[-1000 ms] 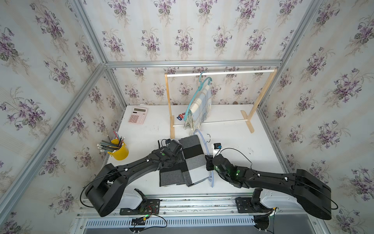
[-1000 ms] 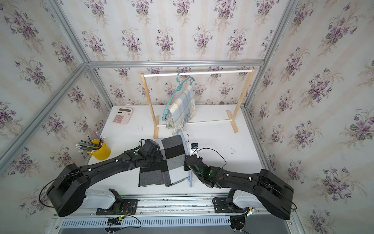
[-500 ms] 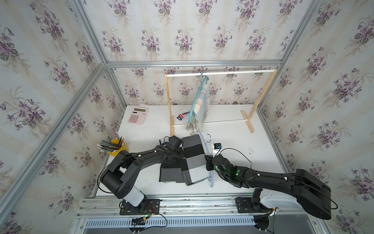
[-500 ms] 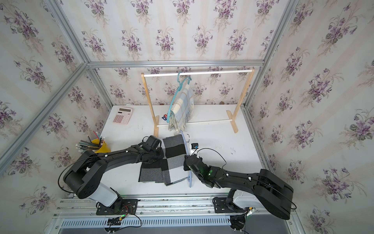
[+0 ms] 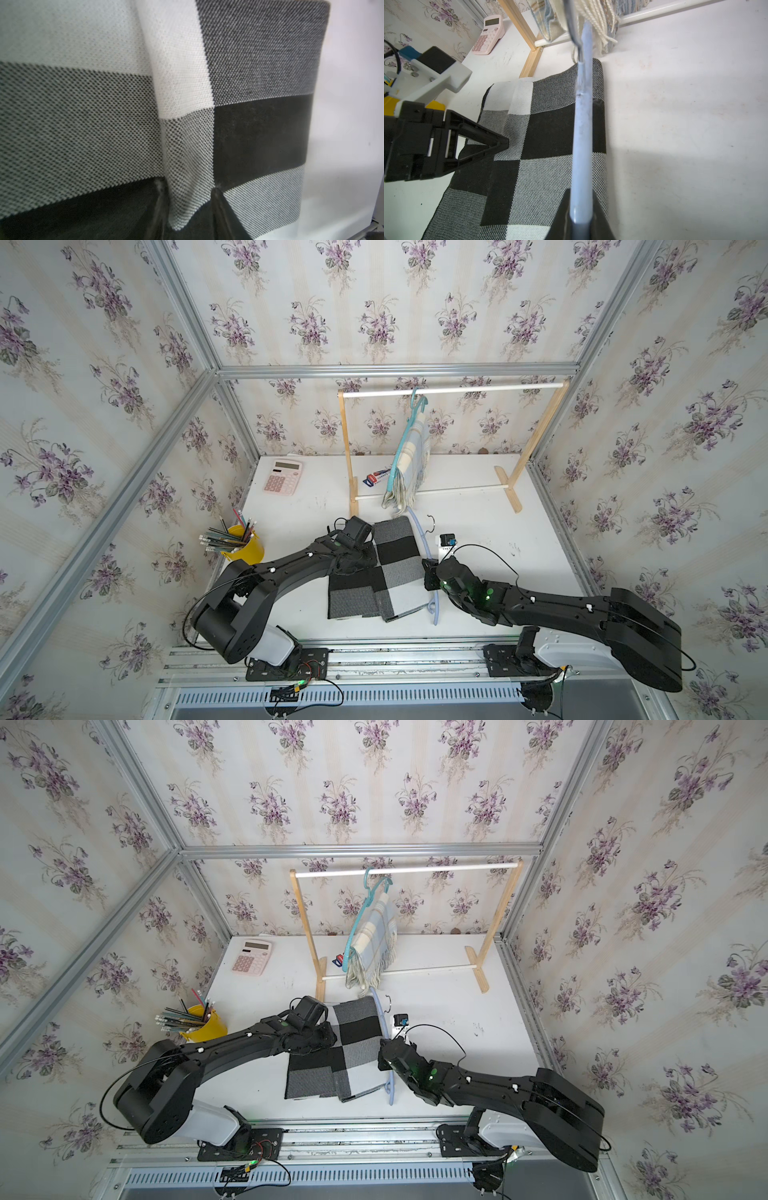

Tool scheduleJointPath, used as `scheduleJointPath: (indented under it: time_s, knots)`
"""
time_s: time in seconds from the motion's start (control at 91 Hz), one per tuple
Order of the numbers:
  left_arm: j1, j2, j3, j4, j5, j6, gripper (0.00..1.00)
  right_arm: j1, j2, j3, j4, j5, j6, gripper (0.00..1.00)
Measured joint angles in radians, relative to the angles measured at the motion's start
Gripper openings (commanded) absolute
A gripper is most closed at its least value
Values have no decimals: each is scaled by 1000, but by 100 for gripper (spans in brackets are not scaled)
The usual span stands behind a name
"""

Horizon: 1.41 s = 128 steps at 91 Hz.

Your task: Hang the scarf on the hanger

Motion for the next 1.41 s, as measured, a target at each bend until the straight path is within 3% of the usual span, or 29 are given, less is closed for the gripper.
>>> scheduleJointPath:
  time_s: [0.22, 0.33, 0.451, 0.626, 0.857, 1.143, 1.407]
  knots:
    - [0, 35, 17, -13, 10, 5, 36, 0, 1, -1, 0, 0, 0, 0]
    - [0, 45, 25, -16, 10, 12, 22, 0, 2, -1, 0, 0, 0, 0]
    - [0, 31, 26, -26, 10, 19, 0, 0, -2, -1, -3, 0, 0, 0]
    - [-1, -60, 44, -67, -11, 36, 0, -9, -31, 11, -56, 7, -4, 0]
    - [-1, -299, 97, -204, -60, 64, 0, -74, -186, 90, -269, 14, -35, 0]
    - [-2, -526, 131, -305, -86, 68, 0, -148, -319, 325, -585, 8, -170, 0]
    - [-1, -581, 95, -268, -3, 15, 0, -150, -330, 572, -819, 27, -289, 0]
